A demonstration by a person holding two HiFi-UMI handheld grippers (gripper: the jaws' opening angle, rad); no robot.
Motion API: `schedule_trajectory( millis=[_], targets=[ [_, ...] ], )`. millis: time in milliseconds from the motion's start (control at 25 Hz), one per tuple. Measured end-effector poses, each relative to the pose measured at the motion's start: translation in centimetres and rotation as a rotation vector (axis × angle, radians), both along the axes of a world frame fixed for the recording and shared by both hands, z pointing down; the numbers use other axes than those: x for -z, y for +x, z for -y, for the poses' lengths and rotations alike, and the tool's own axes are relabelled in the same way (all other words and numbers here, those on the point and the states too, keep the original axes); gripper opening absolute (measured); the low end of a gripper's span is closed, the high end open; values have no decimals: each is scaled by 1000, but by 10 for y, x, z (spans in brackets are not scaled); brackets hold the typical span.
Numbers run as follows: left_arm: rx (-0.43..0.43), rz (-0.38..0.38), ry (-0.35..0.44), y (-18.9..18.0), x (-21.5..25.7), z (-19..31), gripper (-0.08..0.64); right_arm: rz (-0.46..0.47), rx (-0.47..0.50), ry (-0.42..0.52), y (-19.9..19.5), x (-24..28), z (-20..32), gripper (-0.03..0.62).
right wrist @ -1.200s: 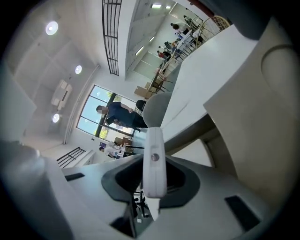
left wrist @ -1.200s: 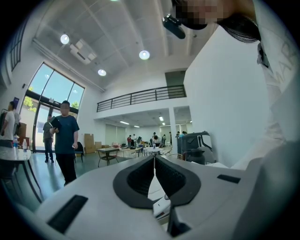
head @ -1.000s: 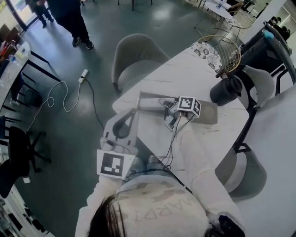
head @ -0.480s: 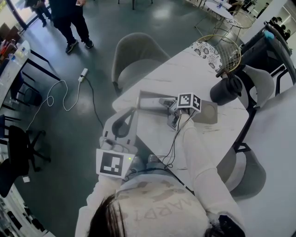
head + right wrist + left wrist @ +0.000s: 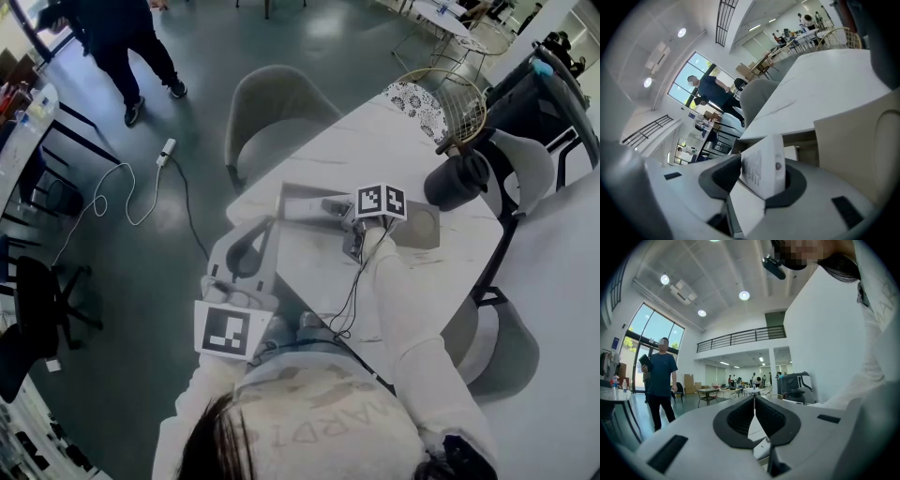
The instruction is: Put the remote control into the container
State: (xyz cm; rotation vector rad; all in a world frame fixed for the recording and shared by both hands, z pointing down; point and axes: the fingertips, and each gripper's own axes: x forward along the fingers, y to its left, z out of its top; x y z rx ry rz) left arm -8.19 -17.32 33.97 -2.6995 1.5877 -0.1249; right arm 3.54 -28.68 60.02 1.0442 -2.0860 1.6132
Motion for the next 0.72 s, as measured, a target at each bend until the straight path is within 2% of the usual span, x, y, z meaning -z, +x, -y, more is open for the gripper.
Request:
schedule_trajectory(
  millis=[200,480,600,720],
  targets=[
    [-3,-3,0,-4,1,1,14,-19,33,19,-1,6,0,146],
    [-10,-7,3,-6,1,0,14,129,-52,-21,-1,13,-3,152],
    [-18,-4,4,-4,2,0,14,127,-49,-15,4,15,-4,152],
    [-22,-8,2,-2,1,0,14,66,-4,24,8,17,-4,152]
  ],
)
